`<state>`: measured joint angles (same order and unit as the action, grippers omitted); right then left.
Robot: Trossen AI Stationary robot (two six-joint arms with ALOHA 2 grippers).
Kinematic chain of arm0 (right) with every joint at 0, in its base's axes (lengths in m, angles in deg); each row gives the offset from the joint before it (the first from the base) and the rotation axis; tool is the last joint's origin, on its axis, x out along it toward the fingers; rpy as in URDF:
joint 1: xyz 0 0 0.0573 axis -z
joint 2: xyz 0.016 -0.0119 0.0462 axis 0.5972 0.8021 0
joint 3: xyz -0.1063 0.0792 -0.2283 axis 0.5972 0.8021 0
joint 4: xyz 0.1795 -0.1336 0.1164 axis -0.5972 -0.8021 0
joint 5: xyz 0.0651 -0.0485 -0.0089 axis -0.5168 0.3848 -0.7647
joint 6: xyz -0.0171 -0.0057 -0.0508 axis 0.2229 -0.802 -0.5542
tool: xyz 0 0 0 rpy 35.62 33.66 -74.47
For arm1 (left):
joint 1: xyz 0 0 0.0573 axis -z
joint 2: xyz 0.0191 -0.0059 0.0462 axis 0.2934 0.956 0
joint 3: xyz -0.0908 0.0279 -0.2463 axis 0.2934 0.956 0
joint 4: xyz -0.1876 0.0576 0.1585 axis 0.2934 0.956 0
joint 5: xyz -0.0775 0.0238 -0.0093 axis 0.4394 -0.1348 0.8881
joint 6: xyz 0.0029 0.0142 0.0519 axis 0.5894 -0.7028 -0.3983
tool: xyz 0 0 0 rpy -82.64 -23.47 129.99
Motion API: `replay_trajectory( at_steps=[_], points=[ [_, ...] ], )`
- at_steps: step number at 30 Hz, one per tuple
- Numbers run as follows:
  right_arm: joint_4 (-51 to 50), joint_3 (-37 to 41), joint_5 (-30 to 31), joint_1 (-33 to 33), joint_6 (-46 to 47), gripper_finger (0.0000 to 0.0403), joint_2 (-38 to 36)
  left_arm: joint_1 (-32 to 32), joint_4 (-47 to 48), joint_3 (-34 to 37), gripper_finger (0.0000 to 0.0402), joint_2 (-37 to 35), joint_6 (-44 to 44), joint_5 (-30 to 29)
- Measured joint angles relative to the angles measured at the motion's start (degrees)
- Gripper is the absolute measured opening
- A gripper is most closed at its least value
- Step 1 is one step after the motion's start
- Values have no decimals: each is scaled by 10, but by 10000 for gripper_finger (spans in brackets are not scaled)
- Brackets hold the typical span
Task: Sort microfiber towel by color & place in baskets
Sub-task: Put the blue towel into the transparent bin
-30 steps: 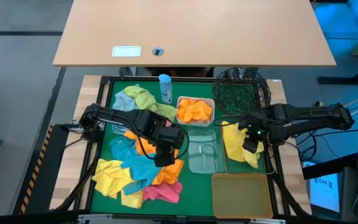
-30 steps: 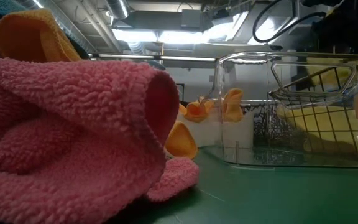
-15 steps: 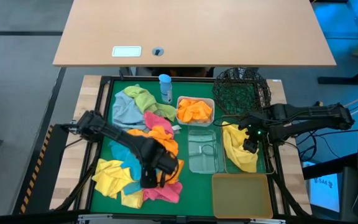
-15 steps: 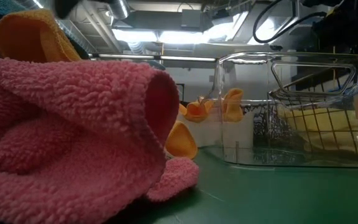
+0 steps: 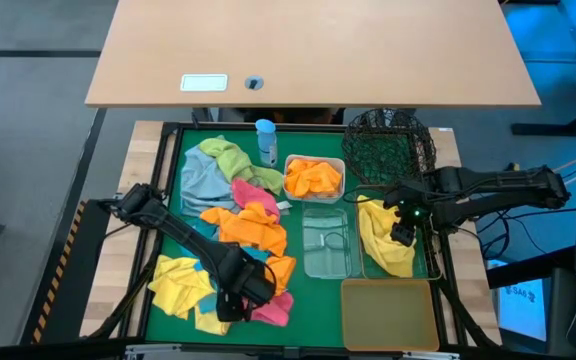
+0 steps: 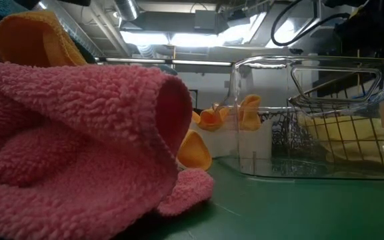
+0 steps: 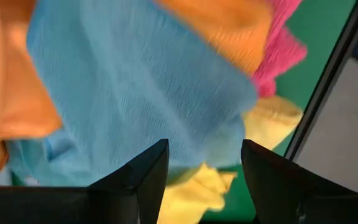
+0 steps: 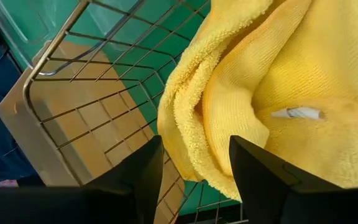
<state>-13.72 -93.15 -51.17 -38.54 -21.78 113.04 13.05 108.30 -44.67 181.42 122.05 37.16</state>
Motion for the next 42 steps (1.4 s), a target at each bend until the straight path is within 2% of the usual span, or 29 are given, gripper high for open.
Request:
replay_trajectory(
  at_steps=[6,12,17,22,25,30,35,42],
  points=[
    [0,0,4,0,0,184,0,-1,-15,0,194,0,22,-48],
    [0,0,4,0,-1,184,0,-1,-14,0,180,0,24,-57],
    [0,0,5,0,-1,184,0,-1,-26,28,117,0,23,-54],
    [0,0,5,0,-11,184,0,-3,-30,50,20,0,11,-45],
    [1,0,5,0,-16,184,0,-9,-23,38,9,0,-13,-45],
    [2,0,5,0,-16,184,-1,-27,9,-26,3,0,-64,-54],
    [2,0,5,0,-16,184,-1,-51,72,-134,2,0,-95,-112],
    [3,0,35,0,-16,184,-1,-93,64,-291,1,-1,-144,-190]
  ],
)
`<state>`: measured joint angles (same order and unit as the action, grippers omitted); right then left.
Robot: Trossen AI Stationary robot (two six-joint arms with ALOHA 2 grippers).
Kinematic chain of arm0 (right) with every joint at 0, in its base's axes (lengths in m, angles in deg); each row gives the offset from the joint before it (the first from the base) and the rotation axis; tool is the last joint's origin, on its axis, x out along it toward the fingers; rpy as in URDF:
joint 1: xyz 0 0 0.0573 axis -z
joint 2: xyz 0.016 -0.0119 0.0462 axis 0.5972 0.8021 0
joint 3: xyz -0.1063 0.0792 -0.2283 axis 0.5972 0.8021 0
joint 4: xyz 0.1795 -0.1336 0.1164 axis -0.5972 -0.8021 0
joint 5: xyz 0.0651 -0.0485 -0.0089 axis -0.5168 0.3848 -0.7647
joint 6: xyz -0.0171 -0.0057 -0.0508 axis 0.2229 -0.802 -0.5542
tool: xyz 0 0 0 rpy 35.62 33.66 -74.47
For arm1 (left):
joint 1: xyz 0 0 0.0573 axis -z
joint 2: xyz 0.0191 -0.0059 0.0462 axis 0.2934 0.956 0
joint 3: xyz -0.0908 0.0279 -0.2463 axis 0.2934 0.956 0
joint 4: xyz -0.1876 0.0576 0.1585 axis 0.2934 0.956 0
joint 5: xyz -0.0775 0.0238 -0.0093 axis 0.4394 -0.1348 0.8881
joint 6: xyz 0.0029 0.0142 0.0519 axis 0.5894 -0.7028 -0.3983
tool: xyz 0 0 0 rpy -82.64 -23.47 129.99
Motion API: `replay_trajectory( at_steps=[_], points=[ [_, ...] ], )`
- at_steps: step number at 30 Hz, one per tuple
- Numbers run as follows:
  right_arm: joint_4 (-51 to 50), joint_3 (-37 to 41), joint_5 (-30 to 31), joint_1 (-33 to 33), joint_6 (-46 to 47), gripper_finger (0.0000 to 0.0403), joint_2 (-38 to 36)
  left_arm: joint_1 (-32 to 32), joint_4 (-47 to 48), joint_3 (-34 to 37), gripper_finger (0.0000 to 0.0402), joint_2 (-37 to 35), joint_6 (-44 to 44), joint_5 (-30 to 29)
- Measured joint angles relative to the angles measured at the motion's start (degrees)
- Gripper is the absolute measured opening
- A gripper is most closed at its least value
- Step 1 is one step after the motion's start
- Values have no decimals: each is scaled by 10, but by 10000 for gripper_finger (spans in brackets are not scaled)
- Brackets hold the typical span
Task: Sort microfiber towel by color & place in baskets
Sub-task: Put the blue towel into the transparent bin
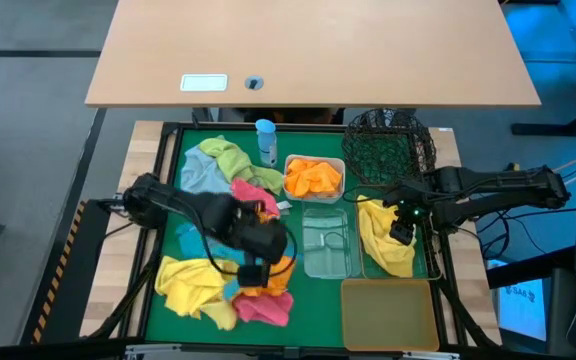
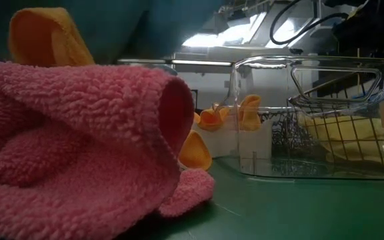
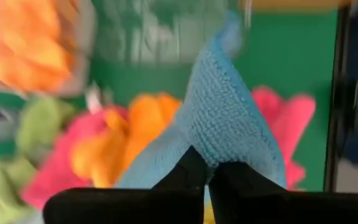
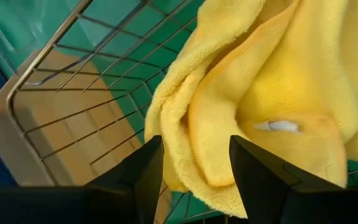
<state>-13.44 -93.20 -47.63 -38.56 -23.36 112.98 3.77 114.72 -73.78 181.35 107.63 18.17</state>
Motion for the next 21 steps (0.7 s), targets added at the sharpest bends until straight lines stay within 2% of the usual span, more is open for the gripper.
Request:
replay_trajectory(
  at_steps=[2,10,16,21],
  points=[
    [0,0,5,0,0,184,0,-12,-5,-30,1,0,-12,-23],
    [5,0,12,0,0,184,0,-68,-152,-19,1,-36,-77,-66],
    [9,0,14,0,0,184,0,-98,-304,-19,0,-35,-167,-31],
    [17,0,15,0,0,184,0,-113,-406,-19,0,-35,-207,1]
  ],
)
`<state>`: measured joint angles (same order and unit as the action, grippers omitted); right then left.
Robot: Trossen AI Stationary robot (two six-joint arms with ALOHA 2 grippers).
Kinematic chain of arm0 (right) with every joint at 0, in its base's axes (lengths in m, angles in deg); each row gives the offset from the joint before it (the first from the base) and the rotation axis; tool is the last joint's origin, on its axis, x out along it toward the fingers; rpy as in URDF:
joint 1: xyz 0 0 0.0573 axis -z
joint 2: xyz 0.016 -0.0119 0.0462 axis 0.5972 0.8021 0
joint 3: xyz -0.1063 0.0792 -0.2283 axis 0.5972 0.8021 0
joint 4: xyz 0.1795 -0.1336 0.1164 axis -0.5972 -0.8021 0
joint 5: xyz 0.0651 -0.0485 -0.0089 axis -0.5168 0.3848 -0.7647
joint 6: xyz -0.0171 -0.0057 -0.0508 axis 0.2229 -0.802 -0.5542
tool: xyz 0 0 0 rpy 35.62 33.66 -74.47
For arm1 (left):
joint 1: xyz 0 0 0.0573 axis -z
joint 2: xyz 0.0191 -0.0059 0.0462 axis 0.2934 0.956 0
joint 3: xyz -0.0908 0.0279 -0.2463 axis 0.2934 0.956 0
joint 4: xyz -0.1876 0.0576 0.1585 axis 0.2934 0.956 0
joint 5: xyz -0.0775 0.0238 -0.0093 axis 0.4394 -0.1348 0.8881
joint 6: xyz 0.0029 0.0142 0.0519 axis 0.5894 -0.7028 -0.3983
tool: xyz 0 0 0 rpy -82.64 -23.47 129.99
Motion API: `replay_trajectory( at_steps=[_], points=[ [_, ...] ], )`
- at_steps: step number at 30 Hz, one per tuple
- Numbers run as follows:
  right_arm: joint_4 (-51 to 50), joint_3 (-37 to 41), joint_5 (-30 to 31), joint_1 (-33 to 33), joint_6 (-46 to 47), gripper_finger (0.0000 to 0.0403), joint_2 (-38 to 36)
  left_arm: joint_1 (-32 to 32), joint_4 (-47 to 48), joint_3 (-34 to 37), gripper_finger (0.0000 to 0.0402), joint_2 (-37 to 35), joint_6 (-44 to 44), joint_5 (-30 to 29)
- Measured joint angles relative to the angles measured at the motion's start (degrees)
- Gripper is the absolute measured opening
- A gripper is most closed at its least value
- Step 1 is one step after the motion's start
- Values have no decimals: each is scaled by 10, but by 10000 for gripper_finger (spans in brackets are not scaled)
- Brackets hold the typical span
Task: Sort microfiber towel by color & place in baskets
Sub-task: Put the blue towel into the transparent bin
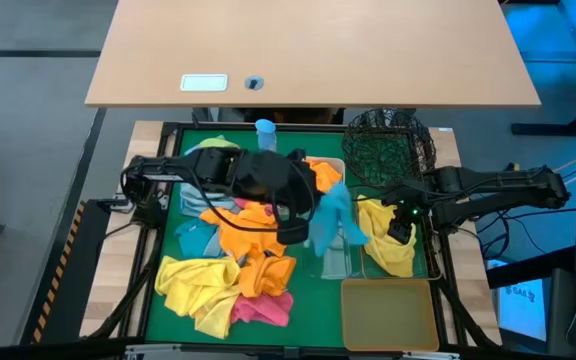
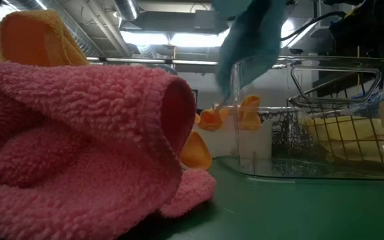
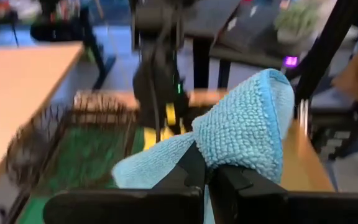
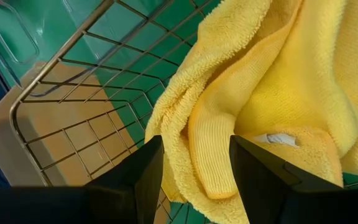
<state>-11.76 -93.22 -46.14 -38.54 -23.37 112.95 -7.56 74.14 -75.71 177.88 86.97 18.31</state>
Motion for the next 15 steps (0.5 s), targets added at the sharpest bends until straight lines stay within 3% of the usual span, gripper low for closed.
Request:
replay_trajectory(
  at_steps=[4,9,15],
  points=[
    [0,0,0,0,0,184,0,-7,-48,0,0,0,-17,21],
    [0,0,0,0,0,184,0,-10,-32,14,0,4,-17,34],
    [0,0,0,0,0,184,0,-9,-26,131,0,6,-12,32]
  ],
)
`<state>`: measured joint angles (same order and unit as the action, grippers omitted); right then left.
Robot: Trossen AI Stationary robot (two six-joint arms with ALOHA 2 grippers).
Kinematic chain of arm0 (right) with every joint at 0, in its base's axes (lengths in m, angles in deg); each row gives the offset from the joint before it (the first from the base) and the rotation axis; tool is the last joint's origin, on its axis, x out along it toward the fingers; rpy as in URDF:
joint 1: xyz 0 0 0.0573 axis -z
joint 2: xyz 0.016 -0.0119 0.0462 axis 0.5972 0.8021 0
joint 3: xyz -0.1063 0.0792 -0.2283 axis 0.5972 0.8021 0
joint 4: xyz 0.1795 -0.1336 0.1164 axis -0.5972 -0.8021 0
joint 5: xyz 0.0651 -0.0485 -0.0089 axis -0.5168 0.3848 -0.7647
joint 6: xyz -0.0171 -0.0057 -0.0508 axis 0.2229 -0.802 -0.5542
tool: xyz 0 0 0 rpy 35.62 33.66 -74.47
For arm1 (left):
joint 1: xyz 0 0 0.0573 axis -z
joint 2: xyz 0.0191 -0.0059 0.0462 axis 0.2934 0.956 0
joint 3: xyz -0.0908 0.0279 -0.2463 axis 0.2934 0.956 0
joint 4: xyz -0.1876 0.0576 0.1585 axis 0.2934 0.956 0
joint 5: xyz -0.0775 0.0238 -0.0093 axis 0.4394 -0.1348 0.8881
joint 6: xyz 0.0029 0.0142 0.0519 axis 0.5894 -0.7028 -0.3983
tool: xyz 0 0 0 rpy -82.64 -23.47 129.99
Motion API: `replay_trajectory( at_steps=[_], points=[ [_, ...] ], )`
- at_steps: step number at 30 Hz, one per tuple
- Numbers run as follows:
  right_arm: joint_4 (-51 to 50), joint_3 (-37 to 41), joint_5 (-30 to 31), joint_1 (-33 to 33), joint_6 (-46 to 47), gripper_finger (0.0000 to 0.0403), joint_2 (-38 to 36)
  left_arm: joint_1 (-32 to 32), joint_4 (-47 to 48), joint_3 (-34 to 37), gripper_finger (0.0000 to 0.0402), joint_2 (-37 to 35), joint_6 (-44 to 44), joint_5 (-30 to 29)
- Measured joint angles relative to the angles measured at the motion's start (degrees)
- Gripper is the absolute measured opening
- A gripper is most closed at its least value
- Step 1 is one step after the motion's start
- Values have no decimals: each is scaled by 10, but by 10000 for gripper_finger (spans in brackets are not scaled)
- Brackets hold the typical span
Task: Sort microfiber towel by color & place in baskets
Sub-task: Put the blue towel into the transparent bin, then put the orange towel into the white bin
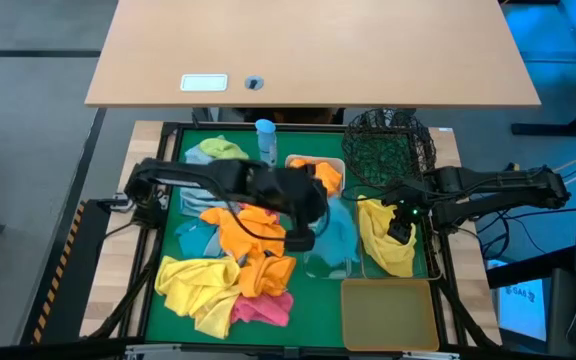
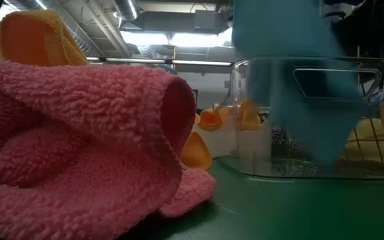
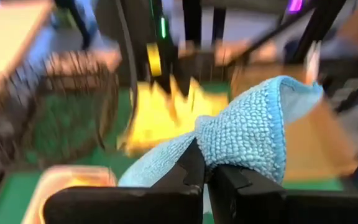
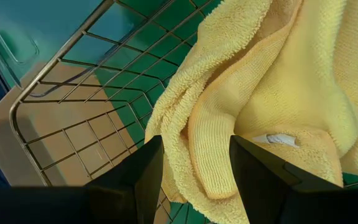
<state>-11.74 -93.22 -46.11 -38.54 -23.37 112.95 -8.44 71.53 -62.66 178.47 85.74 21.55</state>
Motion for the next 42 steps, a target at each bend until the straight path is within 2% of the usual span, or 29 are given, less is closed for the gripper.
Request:
replay_trajectory(
  at_steps=[7,13,19,25,31,37,42],
  points=[
    [0,0,0,0,0,184,0,-6,-106,183,0,0,0,0],
    [0,0,0,0,0,184,0,-8,-229,295,4,0,0,-1],
    [0,0,0,0,0,184,0,-8,-259,328,44,0,27,0],
    [0,0,0,0,0,184,0,-8,-257,328,112,-4,30,-1],
    [0,0,0,0,0,184,0,-8,-155,266,162,-9,-10,-1],
    [0,0,0,0,0,184,0,-9,34,189,167,-11,-34,-1],
    [0,0,0,0,0,184,0,-18,177,178,167,-11,-31,-20]
  ],
)
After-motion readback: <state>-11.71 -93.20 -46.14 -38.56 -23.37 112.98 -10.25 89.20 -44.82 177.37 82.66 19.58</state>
